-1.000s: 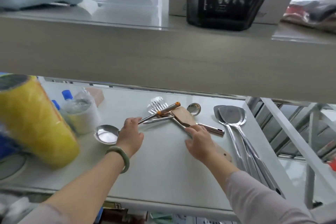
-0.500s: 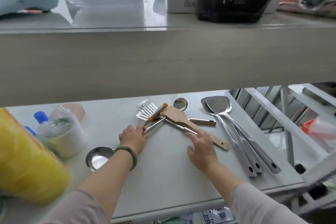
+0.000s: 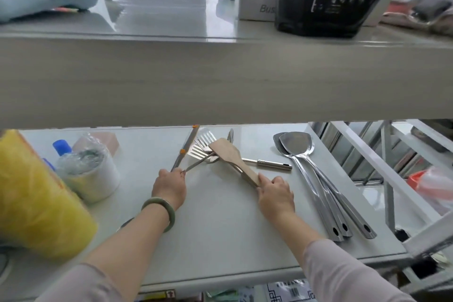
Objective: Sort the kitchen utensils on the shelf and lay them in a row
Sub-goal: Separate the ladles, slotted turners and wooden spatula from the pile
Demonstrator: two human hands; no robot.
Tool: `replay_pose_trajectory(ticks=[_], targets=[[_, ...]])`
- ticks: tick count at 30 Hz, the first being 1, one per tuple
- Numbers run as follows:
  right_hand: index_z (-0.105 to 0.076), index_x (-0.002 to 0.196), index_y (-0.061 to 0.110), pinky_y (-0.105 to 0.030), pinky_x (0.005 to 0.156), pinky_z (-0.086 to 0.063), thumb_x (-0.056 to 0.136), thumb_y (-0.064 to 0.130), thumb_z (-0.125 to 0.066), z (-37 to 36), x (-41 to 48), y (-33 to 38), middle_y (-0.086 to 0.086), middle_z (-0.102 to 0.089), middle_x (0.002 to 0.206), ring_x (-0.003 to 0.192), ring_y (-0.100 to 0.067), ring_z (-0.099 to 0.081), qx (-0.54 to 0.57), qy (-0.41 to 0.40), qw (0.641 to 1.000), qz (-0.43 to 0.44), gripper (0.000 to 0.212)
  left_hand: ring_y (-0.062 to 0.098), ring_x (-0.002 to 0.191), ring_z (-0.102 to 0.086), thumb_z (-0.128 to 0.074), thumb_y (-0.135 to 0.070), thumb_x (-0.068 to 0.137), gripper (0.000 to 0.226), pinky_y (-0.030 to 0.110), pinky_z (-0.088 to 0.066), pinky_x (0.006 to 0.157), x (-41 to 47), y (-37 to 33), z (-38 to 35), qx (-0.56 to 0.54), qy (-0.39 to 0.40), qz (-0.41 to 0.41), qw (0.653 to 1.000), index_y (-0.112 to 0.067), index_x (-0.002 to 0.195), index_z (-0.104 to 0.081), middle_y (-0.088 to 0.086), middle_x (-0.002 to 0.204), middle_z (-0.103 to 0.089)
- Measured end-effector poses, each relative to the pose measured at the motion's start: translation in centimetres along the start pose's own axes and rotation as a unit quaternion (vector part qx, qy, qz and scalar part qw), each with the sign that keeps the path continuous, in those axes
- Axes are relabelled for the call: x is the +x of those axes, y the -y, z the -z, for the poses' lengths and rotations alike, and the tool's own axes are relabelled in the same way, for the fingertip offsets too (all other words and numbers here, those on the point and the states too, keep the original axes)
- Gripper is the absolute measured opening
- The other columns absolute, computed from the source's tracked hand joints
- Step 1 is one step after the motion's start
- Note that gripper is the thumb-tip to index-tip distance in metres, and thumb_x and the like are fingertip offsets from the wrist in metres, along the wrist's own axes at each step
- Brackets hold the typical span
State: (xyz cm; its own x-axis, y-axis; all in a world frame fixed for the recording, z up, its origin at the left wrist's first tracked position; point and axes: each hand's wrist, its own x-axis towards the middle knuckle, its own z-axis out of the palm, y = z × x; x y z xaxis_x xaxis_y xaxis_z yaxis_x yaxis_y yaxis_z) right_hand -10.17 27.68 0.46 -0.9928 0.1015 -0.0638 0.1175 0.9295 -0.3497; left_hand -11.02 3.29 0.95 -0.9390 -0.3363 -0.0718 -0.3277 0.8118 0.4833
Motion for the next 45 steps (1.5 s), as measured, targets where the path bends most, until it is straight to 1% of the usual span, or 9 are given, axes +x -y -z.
replay_pose_trajectory(ticks=[7,15,19,21,26,28,35,38,45], targets=[[-0.023,0.146,0.026,-0.039,0.101,-0.035,0.092,0.010,-0.035,-0.6,-0.1,0.7,-0.011,-0.038,0.125,0.119,-0.030,-0.032,0.044,-0.035,0.998,-0.032,0.057,0.038,0.099,-0.052,-0.024,-0.029,0.099,0.038,0.045,-0.044,0.093,-0.3,1.3,1.5,-0.017,-0.025,0.037,0.999,-0.006,0.105,-0.054,0.017,0.107,-0.045],[-0.043,0.132,0.025,-0.036,0.095,-0.033,0.086,0.013,-0.041,0.1,1.1,0.3,-0.009,-0.043,0.124,0.114,-0.027,-0.038,-0.087,-0.019,0.994,-0.067,0.047,0.028,0.079,-0.044,-0.028,-0.023,0.099,0.027,0.036,-0.040,0.075,-1.5,0.5,1.5,-0.026,-0.033,-0.067,0.997,-0.007,0.093,-0.048,0.004,0.091,-0.037],[-0.054,0.128,0.017,-0.029,0.087,-0.039,0.090,0.013,-0.047,0.5,0.2,2.5,-0.010,-0.059,0.108,0.097,-0.023,-0.052,0.132,-0.035,0.988,0.067,0.039,0.029,0.072,-0.045,-0.038,-0.019,0.097,0.020,0.039,-0.047,0.073,-2.6,-0.2,0.5,0.029,-0.058,-0.181,0.981,-0.006,0.084,-0.047,0.011,0.093,-0.042],[-0.055,0.124,0.003,-0.028,0.075,-0.045,0.094,0.011,-0.046,0.7,-0.3,4.8,-0.011,-0.063,0.089,0.075,-0.018,-0.056,0.369,0.086,0.925,0.013,0.033,0.025,0.063,-0.042,-0.051,-0.015,0.092,0.014,0.038,-0.051,0.064,-3.1,-0.4,-0.1,0.075,-0.100,-0.250,0.960,-0.004,0.083,-0.053,0.014,0.088,-0.047],[-0.047,0.112,-0.001,-0.034,0.071,-0.058,0.100,0.015,-0.038,1.1,0.1,8.3,-0.020,-0.063,0.090,0.079,-0.027,-0.064,0.709,0.272,0.633,-0.148,0.023,0.022,0.054,-0.050,-0.064,-0.005,0.075,0.014,0.029,-0.052,0.048,-3.8,-0.1,-0.6,0.148,-0.150,-0.394,0.895,-0.012,0.075,-0.052,0.009,0.074,-0.051],[-0.049,0.109,0.000,-0.036,0.067,-0.060,0.098,0.004,-0.037,1.3,0.4,7.7,-0.020,-0.062,0.084,0.076,-0.028,-0.064,0.738,0.256,0.604,-0.156,0.017,0.020,0.053,-0.049,-0.065,-0.011,0.074,0.014,0.026,-0.049,0.047,-4.2,-0.1,-0.5,0.152,-0.146,-0.444,0.871,-0.015,0.076,-0.052,0.008,0.074,-0.053],[-0.052,0.092,0.011,-0.029,0.051,-0.046,0.097,0.010,-0.041,1.8,1.6,3.0,-0.007,-0.054,0.068,0.050,-0.017,-0.053,0.660,0.190,0.713,-0.138,0.012,0.012,0.072,-0.051,-0.061,0.005,0.073,0.083,0.024,-0.054,0.067,-4.2,1.7,0.2,0.159,-0.031,-0.515,0.841,-0.032,0.140,-0.030,-0.003,0.100,-0.049],[-0.054,0.104,0.010,-0.023,0.045,-0.041,0.098,0.008,-0.039,2.3,1.4,2.0,0.000,-0.055,0.058,0.043,-0.011,-0.050,0.659,0.249,0.703,-0.094,0.016,0.013,0.082,-0.053,-0.057,0.013,0.069,0.097,0.025,-0.052,0.081,-4.0,2.1,0.4,0.143,-0.022,-0.522,0.841,-0.030,0.146,-0.017,-0.006,0.103,-0.055],[-0.057,0.099,0.007,-0.016,0.040,-0.034,0.098,0.008,-0.041,3.3,-0.2,2.9,-0.004,-0.049,0.062,0.043,-0.009,-0.042,0.539,0.309,0.783,-0.040,0.016,0.011,0.082,-0.040,-0.048,0.001,0.072,0.044,0.025,-0.047,0.076,-3.9,2.0,0.3,0.140,-0.053,-0.541,0.828,-0.024,0.109,-0.046,-0.003,0.096,-0.048]])
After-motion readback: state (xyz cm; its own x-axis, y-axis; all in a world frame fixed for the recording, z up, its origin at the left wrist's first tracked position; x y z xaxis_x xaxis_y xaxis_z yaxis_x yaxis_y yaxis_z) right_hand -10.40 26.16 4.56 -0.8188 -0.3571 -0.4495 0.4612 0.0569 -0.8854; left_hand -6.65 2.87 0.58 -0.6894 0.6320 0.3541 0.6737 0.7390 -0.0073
